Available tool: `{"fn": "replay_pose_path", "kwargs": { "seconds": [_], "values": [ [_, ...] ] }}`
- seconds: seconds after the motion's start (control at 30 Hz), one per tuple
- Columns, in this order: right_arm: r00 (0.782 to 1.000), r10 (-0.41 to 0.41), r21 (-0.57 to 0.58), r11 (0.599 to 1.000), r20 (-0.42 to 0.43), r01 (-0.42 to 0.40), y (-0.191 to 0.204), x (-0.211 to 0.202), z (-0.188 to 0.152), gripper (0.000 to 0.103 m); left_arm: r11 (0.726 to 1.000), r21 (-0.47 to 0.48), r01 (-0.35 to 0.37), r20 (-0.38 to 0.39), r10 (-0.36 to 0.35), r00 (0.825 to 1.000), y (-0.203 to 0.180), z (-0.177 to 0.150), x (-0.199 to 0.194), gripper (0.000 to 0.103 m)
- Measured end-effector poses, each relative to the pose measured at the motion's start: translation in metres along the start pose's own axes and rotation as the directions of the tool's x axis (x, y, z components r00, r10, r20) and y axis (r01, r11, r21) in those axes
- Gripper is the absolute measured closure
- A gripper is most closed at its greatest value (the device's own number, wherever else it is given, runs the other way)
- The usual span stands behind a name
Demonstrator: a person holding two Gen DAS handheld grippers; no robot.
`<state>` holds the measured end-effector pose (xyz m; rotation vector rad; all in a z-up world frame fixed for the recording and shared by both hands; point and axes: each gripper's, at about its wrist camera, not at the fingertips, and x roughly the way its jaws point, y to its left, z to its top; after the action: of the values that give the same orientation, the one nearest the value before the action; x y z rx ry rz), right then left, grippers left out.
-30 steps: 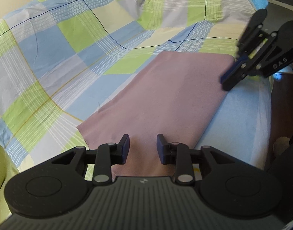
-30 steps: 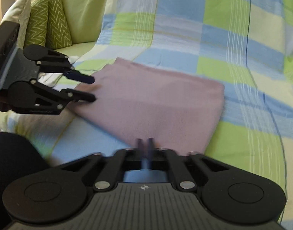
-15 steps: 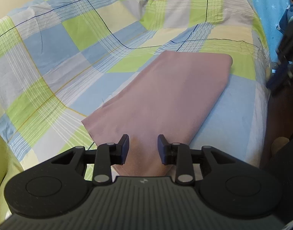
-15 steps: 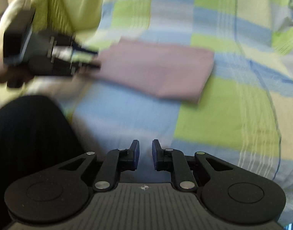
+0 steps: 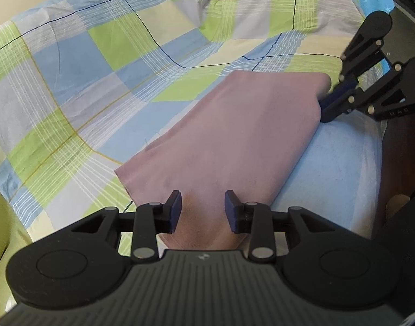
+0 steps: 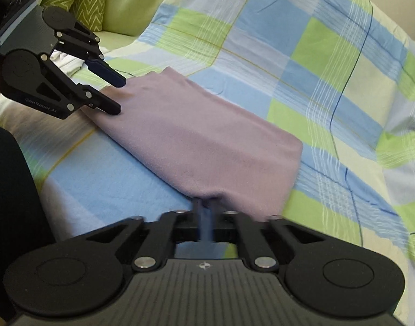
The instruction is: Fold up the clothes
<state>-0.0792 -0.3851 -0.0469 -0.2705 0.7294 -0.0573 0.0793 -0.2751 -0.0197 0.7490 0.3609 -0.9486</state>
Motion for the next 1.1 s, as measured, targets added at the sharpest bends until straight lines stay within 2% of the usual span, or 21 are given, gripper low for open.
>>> {"fn": "replay_pose_path", "kwargs": {
  "seconds": [0.13, 0.17, 0.23, 0.27, 0.33, 0.47, 0.53, 0.6, 0.67, 0.7, 0.9, 1.03, 1.1],
  "values": [
    [0.991, 0.128, -0.015, 0.992, -0.028, -0.128, 0.014, -0.023, -0.002, 0.103, 1.0, 0.0, -0.001, 0.006, 0.001, 1.0, 0.001, -0.001, 0.0, 0.072],
    [0.99, 0.138, -0.023, 0.99, -0.032, -0.138, 0.018, -0.029, -0.003, 0.103, 1.0, -0.002, -0.001, 0.007, 0.001, 1.0, 0.001, -0.001, 0.0, 0.072],
    [0.997, 0.079, -0.051, 0.996, -0.008, -0.079, 0.018, -0.034, -0.004, 0.103, 1.0, -0.009, -0.001, 0.008, 0.002, 1.0, 0.0, -0.002, 0.0, 0.072],
    [0.999, 0.04, -0.065, 0.997, 0.01, -0.039, 0.017, -0.035, -0.004, 0.089, 1.0, -0.013, -0.002, 0.008, 0.002, 1.0, 0.0, -0.002, 0.0, 0.072],
    [0.999, -0.011, -0.098, 0.995, 0.034, 0.014, 0.012, -0.028, 0.002, 0.075, 1.0, -0.021, -0.002, 0.007, 0.002, 1.0, 0.0, -0.002, 0.0, 0.072],
    [0.999, -0.001, -0.213, 0.977, 0.035, 0.009, 0.01, -0.005, 0.011, 0.075, 1.0, -0.012, -0.001, 0.005, 0.001, 1.0, 0.0, -0.001, -0.001, 0.071],
    [0.999, 0.037, -0.189, 0.981, 0.022, -0.032, 0.004, 0.005, 0.012, 0.076, 1.0, -0.016, -0.002, 0.004, 0.002, 1.0, 0.0, -0.001, -0.001, 0.071],
    [0.997, 0.083, -0.112, 0.99, 0.01, -0.081, -0.008, 0.01, 0.012, 0.085, 1.0, -0.016, -0.003, 0.005, 0.003, 1.0, -0.001, -0.002, -0.001, 0.071],
    [0.993, 0.116, -0.055, 0.992, 0.005, -0.115, -0.016, 0.008, 0.013, 0.1, 1.0, -0.017, -0.003, 0.006, 0.004, 1.0, -0.001, -0.003, 0.0, 0.071],
    [0.993, 0.122, -0.047, 0.992, 0.006, -0.121, -0.018, 0.005, 0.013, 0.101, 1.0, -0.018, -0.002, 0.007, 0.002, 1.0, -0.001, -0.003, 0.0, 0.071],
    [0.992, 0.123, -0.117, 0.986, 0.012, -0.121, -0.002, -0.019, 0.0, 0.103, 1.0, -0.022, 0.001, 0.012, 0.0, 1.0, 0.001, -0.003, 0.001, 0.071],
    [0.975, 0.215, -0.12, 0.968, -0.052, -0.22, 0.01, -0.037, -0.008, 0.103, 1.0, -0.019, 0.003, 0.01, -0.003, 1.0, 0.0, -0.003, -0.001, 0.071],
    [0.958, 0.253, -0.133, 0.954, -0.135, -0.27, 0.018, -0.04, -0.015, 0.103, 1.0, -0.012, 0.005, 0.01, -0.005, 1.0, 0.001, -0.003, -0.001, 0.071]
  ]
}}
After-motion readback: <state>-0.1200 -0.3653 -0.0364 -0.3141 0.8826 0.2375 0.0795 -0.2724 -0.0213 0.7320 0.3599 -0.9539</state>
